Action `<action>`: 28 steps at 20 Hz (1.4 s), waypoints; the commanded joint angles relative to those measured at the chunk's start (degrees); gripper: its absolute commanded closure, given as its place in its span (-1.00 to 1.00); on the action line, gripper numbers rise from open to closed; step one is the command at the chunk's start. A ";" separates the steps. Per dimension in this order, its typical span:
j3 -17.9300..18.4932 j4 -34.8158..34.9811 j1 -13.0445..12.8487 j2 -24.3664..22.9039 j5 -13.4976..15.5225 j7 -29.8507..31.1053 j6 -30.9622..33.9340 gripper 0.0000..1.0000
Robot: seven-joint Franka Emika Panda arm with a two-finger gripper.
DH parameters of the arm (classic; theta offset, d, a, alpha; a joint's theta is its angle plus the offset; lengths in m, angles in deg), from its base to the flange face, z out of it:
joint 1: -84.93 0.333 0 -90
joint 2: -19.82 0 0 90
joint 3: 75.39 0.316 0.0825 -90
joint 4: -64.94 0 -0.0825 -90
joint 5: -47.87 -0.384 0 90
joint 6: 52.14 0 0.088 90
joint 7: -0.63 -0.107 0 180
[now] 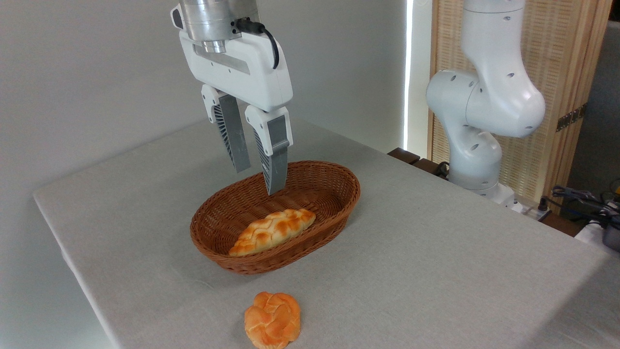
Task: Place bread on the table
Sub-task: 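Lower the open gripper toward the braided bread in the wicker basket, then close the gripper on the braided bread inside the basket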
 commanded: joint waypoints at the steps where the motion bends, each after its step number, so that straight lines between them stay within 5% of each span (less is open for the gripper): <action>1: 0.35 -0.06 -0.51 -0.01 0.96 -0.25 0.49 -1.00; 20: -0.35 2.40 -2.17 -0.36 1.40 0.54 -0.57 -1.00; 24: -0.27 7.57 -4.63 -1.85 4.65 1.33 -3.63 -1.00; 28: -0.18 18.63 -5.78 -7.46 4.57 1.24 -9.96 -1.00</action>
